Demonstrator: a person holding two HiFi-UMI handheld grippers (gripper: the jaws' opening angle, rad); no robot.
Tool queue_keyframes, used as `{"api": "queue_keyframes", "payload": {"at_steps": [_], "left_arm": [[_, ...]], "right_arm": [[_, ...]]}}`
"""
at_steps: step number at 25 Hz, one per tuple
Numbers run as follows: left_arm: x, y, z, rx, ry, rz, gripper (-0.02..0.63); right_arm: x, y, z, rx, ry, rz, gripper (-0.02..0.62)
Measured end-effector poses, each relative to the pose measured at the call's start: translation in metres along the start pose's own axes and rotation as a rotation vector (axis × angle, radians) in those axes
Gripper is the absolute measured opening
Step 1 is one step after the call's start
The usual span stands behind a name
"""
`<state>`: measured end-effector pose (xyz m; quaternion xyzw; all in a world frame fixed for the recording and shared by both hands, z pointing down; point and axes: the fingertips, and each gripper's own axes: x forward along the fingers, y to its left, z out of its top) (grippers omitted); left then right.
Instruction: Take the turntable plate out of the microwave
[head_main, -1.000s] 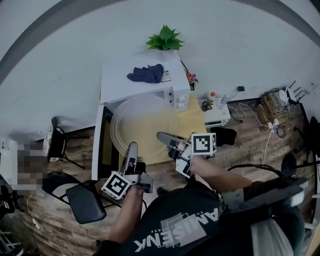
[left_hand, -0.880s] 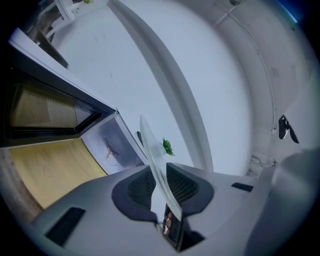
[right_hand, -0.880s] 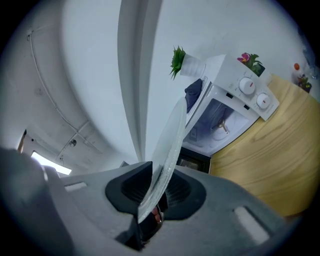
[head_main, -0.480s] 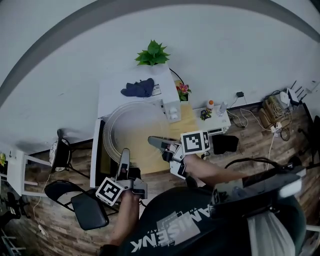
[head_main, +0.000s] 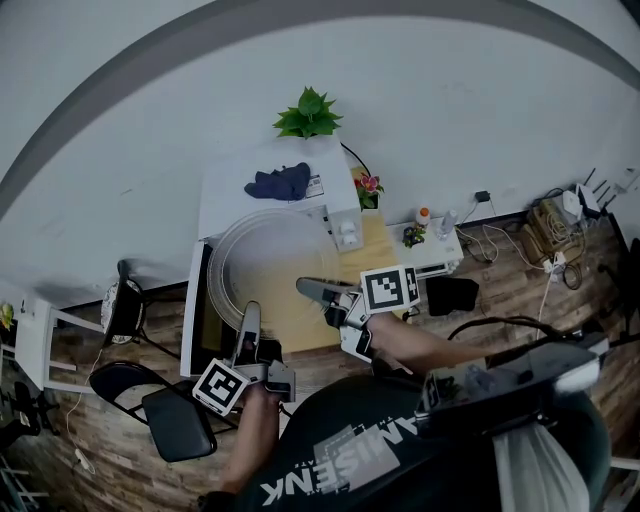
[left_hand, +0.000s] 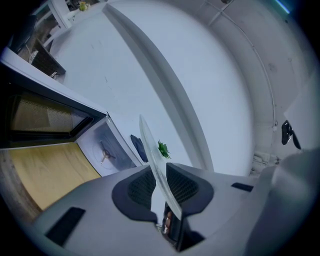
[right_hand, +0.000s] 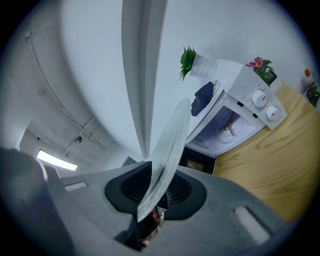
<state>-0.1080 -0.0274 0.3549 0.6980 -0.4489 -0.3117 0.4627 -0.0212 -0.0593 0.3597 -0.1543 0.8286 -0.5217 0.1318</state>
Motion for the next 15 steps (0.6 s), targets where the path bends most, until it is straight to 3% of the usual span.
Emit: {"api": "queue_keyframes", "payload": {"at_steps": [15], "left_arm": [[0.0013,0.0013,-0.01,-0.013,0.025,-0.002,0.067]], "right_arm": [[-0.0086,-0.0039,-0.0013,-0.014,-0.008,-0.015,0.075]]}}
